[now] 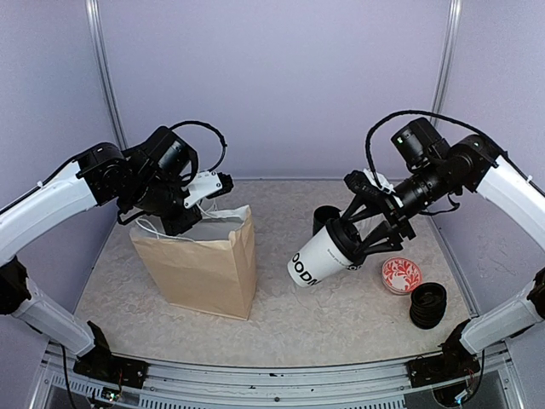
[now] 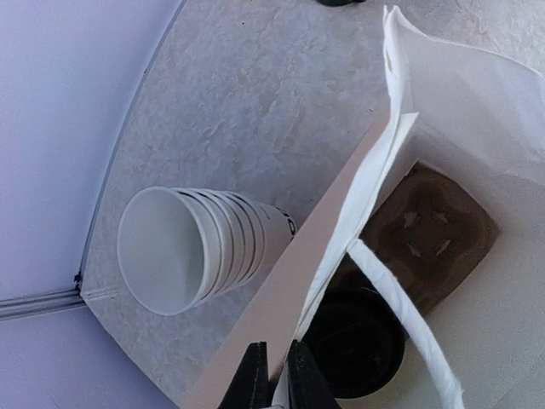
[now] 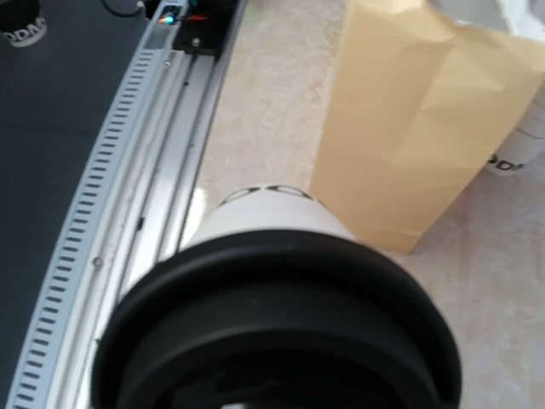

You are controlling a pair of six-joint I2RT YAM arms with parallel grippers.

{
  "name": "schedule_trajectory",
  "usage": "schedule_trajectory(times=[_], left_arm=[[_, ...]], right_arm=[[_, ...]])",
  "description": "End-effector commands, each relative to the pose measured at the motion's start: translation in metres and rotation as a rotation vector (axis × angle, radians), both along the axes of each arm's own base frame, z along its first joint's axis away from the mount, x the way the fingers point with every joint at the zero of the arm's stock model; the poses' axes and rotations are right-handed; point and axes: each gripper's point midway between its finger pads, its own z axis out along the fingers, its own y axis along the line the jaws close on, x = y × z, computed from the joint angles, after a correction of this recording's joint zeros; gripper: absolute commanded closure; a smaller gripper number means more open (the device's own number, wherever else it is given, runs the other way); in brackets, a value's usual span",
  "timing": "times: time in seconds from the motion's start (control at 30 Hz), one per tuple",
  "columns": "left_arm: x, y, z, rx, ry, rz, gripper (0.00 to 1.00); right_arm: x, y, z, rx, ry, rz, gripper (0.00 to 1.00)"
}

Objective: Pack the takeout coffee

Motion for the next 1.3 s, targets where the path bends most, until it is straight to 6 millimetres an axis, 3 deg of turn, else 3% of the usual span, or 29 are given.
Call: schedule_trajectory(times=[0.0, 0.3, 0.4, 0.63, 0.77, 1.07, 1.27], left_arm=[[-0.019, -0.018, 0.001, -0.049, 0.088, -0.006, 0.92], [-0.044, -0.064, 0.027, -0.175, 0.159, 0.005, 0.96], [-0.054, -0.078, 0.031, -0.22, 0.203, -0.005, 0.98], [-0.057, -0.093, 0.014, -0.235, 0.297, 0.039, 1.0], [-0.053, -0.1, 0.019, -0.252, 0.294, 0.046, 1.0], [-0.055, -0.118, 0.051, -0.388, 0.319, 0.046, 1.0], [-0.056, -0.125, 0.046, -0.395, 0.346, 0.06, 1.0]], right_arm=[[0.012, 0.0, 0.026, 0.026, -0.087, -0.049, 0.49], [0.028, 0.017, 0.093, 0.157, -0.203, -0.049, 0.5], [0.028, 0.025, 0.102, 0.164, -0.218, -0.034, 0.5], [0.01, 0.033, 0.102, 0.133, -0.246, 0.024, 0.5], [0.0, 0.036, 0.092, 0.079, -0.284, 0.034, 0.5], [0.008, 0.043, 0.068, -0.025, -0.355, 0.057, 0.51], [0.011, 0.051, 0.055, -0.121, -0.381, 0.093, 0.51]])
